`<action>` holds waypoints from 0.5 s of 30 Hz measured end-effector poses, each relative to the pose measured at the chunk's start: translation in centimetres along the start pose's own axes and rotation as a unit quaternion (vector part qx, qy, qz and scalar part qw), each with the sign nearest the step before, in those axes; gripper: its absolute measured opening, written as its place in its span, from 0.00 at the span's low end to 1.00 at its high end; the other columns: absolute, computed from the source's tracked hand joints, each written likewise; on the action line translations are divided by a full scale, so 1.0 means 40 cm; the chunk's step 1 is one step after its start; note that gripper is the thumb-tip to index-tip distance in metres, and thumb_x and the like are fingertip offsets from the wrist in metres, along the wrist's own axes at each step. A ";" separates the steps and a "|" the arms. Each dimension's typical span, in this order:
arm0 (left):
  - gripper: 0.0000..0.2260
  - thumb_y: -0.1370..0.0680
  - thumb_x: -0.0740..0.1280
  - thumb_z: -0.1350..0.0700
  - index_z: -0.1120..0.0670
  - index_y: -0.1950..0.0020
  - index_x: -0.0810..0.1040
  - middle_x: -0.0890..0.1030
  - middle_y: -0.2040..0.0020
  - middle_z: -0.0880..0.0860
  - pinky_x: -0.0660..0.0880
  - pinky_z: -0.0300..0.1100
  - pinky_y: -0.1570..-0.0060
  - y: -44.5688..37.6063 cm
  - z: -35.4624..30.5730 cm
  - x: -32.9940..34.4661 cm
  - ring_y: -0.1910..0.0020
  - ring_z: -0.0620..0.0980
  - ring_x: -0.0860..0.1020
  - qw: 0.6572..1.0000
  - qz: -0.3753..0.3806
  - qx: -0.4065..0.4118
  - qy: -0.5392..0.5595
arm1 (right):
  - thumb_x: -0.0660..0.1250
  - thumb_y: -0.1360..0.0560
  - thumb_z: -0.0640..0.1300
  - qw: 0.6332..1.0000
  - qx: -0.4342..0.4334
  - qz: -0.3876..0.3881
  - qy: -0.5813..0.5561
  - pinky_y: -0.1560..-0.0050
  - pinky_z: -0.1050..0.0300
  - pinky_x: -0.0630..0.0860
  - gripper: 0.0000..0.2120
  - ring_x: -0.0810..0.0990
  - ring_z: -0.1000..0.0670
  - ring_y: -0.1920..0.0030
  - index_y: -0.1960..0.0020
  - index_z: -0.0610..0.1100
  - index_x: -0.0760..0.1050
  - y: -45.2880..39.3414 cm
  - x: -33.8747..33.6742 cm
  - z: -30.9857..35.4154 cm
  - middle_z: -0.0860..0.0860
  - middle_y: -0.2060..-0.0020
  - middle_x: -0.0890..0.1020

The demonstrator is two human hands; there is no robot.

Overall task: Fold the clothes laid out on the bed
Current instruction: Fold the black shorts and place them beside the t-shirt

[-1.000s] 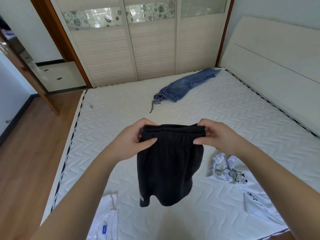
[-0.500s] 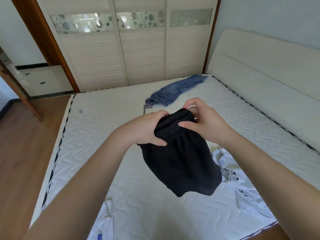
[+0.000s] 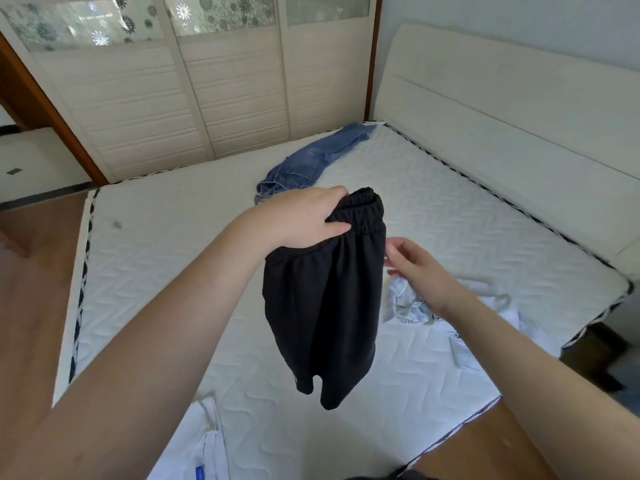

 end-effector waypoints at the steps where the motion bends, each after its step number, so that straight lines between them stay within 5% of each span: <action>1: 0.11 0.20 0.61 0.43 0.49 0.51 0.64 0.73 0.59 0.48 0.70 0.47 0.63 -0.003 -0.002 -0.001 0.60 0.51 0.74 1.000 0.002 0.001 -0.001 | 0.58 0.18 0.54 0.999 0.043 -0.002 -0.003 0.38 0.53 0.74 0.14 0.81 0.54 0.43 0.39 0.48 0.76 0.007 0.001 -0.054 0.52 0.44 0.83; 4: 0.12 0.20 0.61 0.42 0.50 0.49 0.66 0.74 0.59 0.48 0.68 0.47 0.63 -0.016 -0.012 -0.009 0.60 0.51 0.74 1.000 0.007 0.001 0.006 | 0.52 0.18 0.60 0.985 0.171 0.005 -0.001 0.33 0.49 0.70 0.21 0.79 0.53 0.40 0.38 0.49 0.76 0.024 0.014 -0.202 0.51 0.41 0.82; 8: 0.22 0.23 0.63 0.39 0.53 0.37 0.71 0.80 0.47 0.55 0.74 0.54 0.49 -0.032 -0.032 -0.047 0.50 0.55 0.77 1.000 0.009 -0.013 0.014 | 0.47 0.20 0.65 0.959 0.278 0.040 -0.040 0.33 0.51 0.66 0.28 0.78 0.57 0.40 0.45 0.52 0.80 0.036 0.024 -0.351 0.57 0.44 0.83; 15: 0.08 0.24 0.66 0.41 0.35 0.48 0.68 0.77 0.54 0.37 0.66 0.25 0.62 -0.069 -0.036 -0.112 0.54 0.32 0.74 0.997 -0.004 -0.020 0.068 | 0.35 0.21 0.67 0.964 0.237 0.057 -0.107 0.25 0.49 0.56 0.37 0.71 0.56 0.32 0.37 0.53 0.78 -0.014 -0.051 -0.414 0.57 0.38 0.80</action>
Point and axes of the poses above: each hand's wrist, its own y-axis away from the middle knuckle, its own x-axis out of the palm, z = x × y, the point moved 1 cm from there along -y, towards the middle knuckle
